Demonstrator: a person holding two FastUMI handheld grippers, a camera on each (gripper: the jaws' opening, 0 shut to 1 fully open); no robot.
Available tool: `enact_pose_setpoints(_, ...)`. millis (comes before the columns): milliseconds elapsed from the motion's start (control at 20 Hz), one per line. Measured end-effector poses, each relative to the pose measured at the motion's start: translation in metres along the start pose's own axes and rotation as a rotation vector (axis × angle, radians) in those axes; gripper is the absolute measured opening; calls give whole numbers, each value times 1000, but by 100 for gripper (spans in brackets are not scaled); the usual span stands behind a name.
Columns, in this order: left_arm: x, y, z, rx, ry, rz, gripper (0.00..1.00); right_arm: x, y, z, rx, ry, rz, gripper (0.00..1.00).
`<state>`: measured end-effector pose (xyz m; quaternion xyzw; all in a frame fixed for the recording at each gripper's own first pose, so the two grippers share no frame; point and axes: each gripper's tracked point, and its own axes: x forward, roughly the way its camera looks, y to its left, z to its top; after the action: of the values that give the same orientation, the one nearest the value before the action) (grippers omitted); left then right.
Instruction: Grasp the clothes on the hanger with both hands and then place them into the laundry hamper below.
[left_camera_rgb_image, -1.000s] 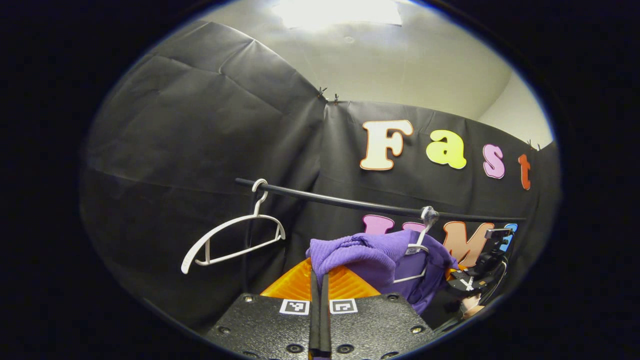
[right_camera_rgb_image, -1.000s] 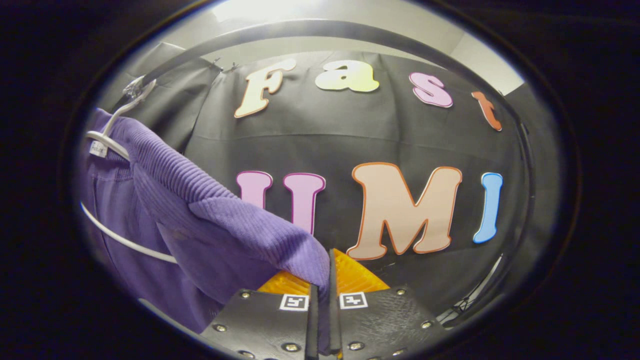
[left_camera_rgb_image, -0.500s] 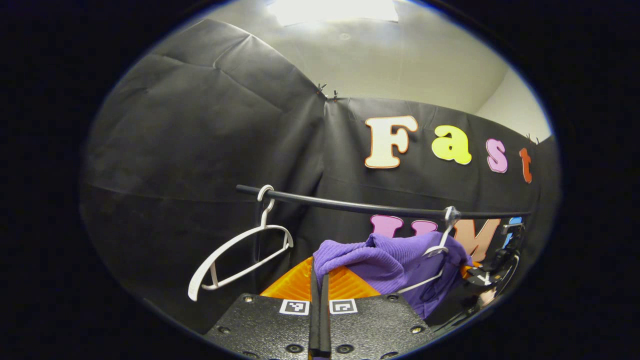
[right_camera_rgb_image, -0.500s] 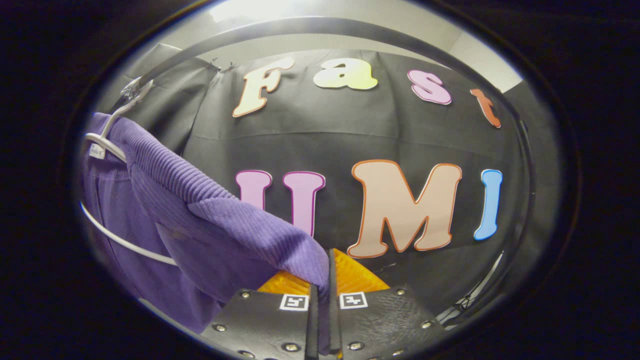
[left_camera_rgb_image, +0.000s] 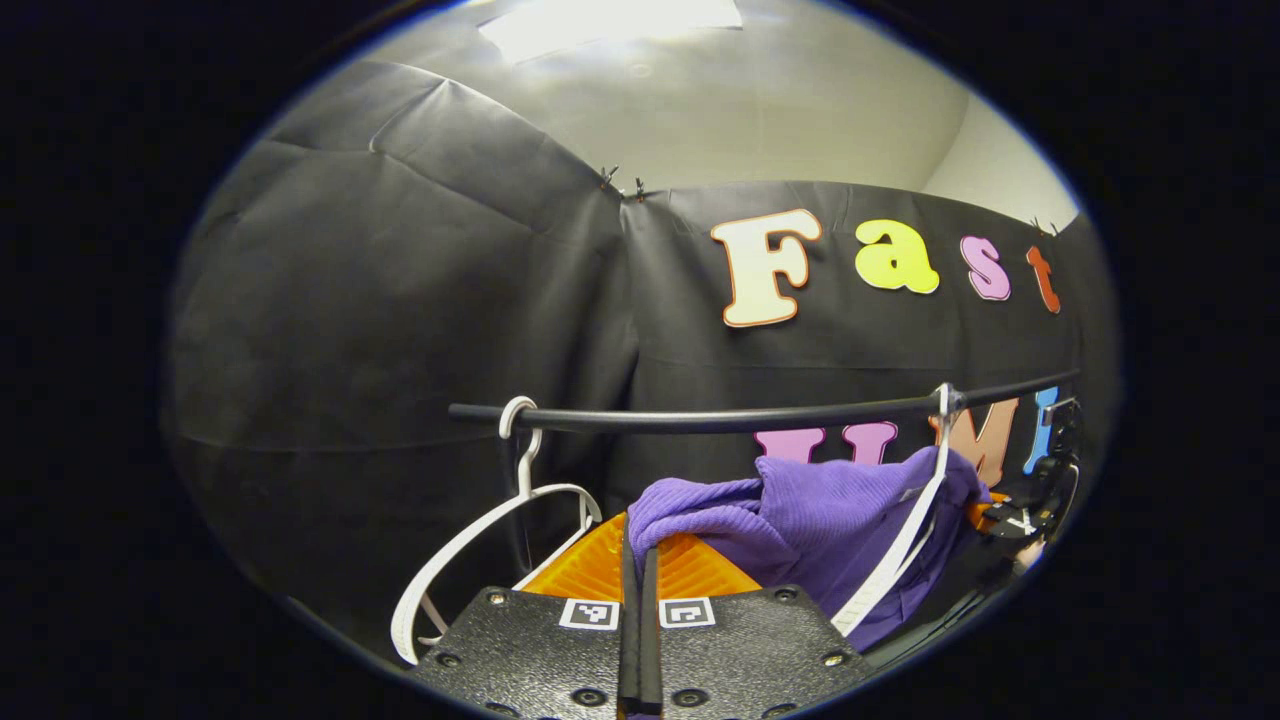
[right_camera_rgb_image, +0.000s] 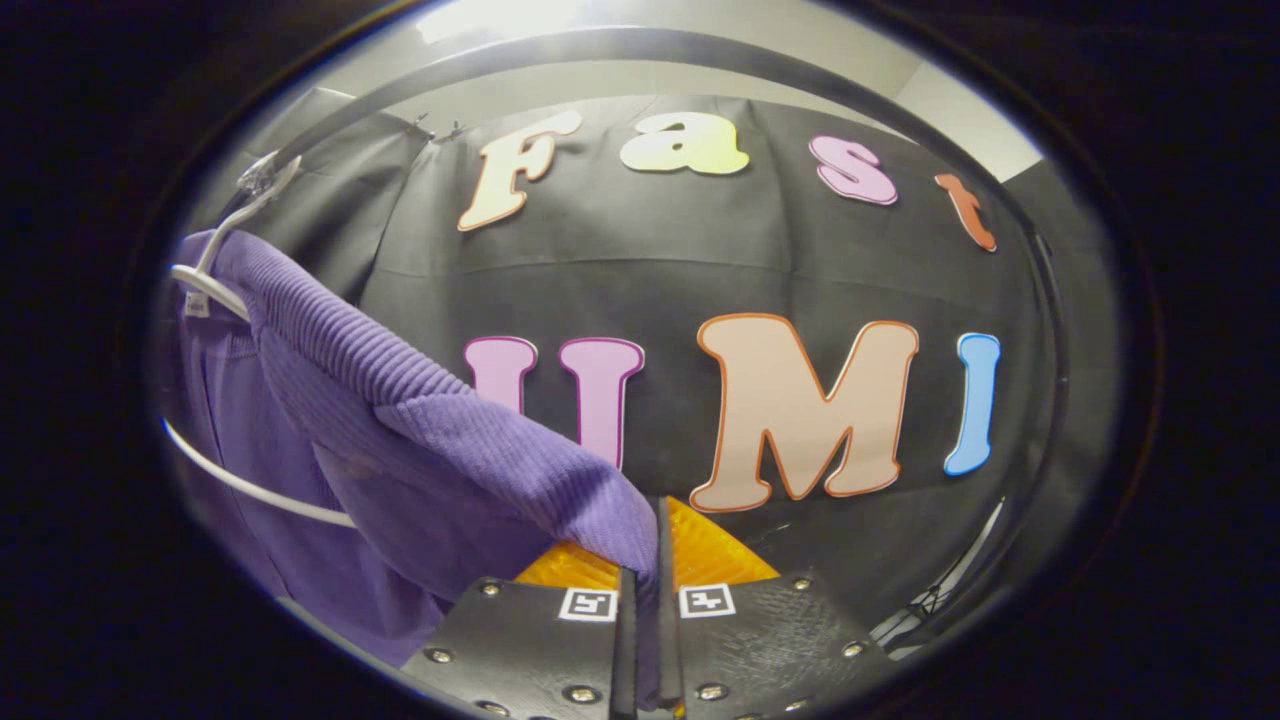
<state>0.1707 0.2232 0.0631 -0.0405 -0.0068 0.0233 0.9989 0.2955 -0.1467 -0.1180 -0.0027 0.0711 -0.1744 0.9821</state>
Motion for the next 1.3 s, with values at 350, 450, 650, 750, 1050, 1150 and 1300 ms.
enact_pose_setpoints(350, 13, -27, -47, -83, 23, -106, 0, 17, -34, -3, 26, 3, -101, 8)
enact_pose_setpoints(450, 20, -32, -58, -151, 32, -128, 0, 23, -42, -1, 22, -5, -118, 8)
enact_pose_setpoints(650, 33, -38, -86, -263, 59, -149, 0, 34, -55, 4, 22, -18, -149, 8)
enact_pose_setpoints(750, 38, -44, -97, -265, 71, -158, 1, 40, -63, 0, 24, -15, -169, 8)
enact_pose_setpoints(1050, 51, -50, -121, -316, 95, -167, 0, 42, -75, -21, 40, 18, -201, 8)
enact_pose_setpoints(1150, 49, -46, -129, -336, 105, -161, 1, 40, -73, -31, 41, 36, -195, 9)
enact_pose_setpoints(1300, 48, -45, -147, -351, 133, -149, 0, 36, -71, -51, 37, 71, -195, 9)
